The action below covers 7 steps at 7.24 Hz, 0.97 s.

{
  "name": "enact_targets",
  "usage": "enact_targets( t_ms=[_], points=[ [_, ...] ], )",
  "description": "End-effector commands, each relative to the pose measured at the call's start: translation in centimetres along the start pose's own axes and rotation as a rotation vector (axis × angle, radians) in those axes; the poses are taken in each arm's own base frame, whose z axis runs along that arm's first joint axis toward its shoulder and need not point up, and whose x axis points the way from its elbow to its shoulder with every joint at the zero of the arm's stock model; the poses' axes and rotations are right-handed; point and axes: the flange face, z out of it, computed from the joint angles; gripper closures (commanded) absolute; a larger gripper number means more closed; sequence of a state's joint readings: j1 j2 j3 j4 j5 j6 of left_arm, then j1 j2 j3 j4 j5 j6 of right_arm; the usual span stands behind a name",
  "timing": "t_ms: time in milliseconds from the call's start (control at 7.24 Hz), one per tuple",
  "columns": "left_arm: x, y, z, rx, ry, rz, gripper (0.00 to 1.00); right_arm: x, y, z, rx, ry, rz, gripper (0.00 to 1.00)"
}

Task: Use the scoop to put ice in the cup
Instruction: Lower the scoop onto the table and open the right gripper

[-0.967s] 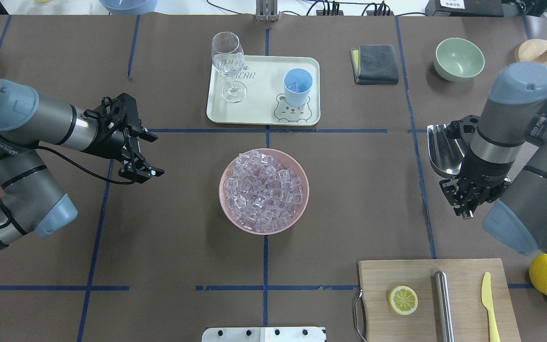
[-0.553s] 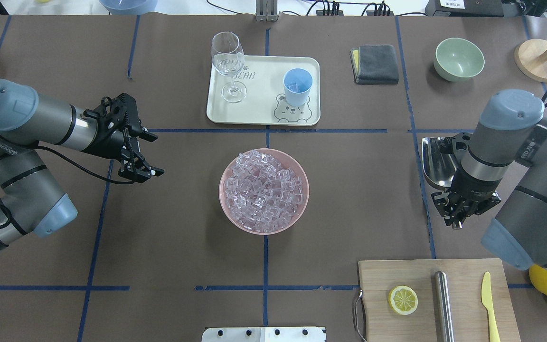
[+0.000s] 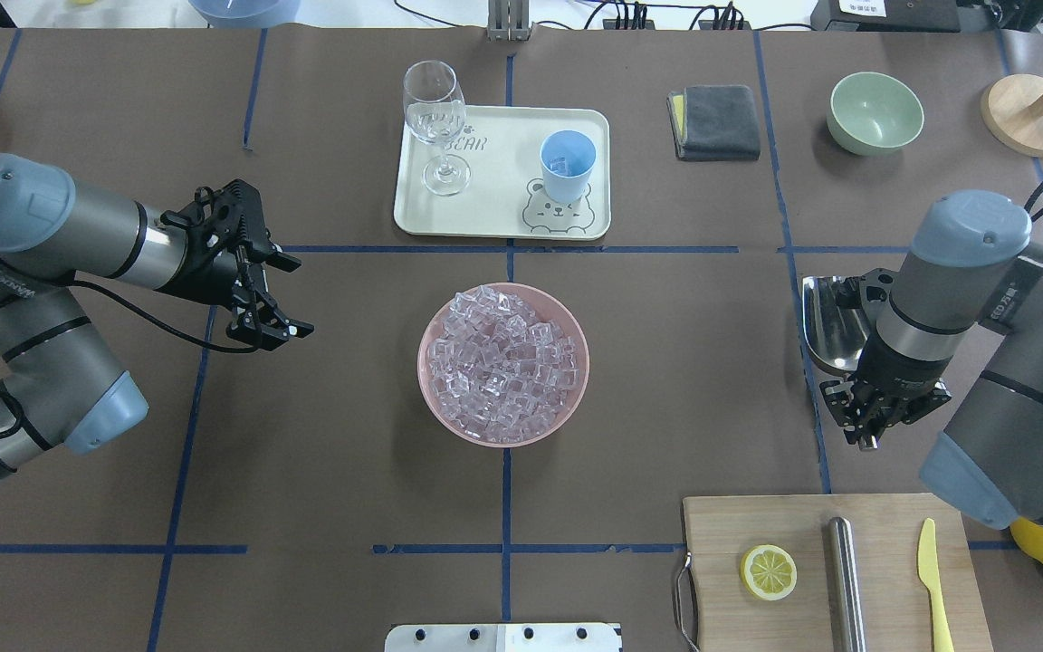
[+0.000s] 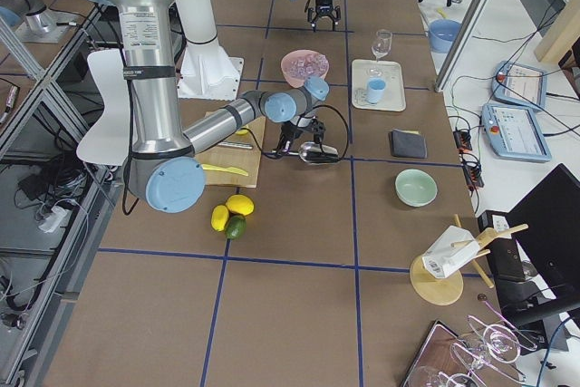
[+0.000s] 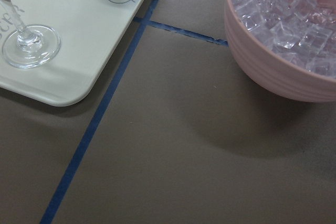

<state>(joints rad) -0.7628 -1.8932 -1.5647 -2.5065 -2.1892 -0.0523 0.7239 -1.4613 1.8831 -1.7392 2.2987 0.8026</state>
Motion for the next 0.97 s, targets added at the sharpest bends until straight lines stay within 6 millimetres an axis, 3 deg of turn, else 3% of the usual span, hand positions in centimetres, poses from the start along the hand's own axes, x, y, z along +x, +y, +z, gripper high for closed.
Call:
enact_targets(
  t_ms=[0, 829],
  points=[
    [0.02, 0.02, 0.02, 0.0, 0.0, 0.0, 0.0, -0.63, 0.47, 1.02, -0.016, 0.009, -0.005, 1.0],
    [-0.07, 0.12, -0.05, -0.001, -0.003, -0.001, 0.0, -0.76, 0.72, 1.39, -0.019, 0.017, 0.054, 1.0]
  ],
)
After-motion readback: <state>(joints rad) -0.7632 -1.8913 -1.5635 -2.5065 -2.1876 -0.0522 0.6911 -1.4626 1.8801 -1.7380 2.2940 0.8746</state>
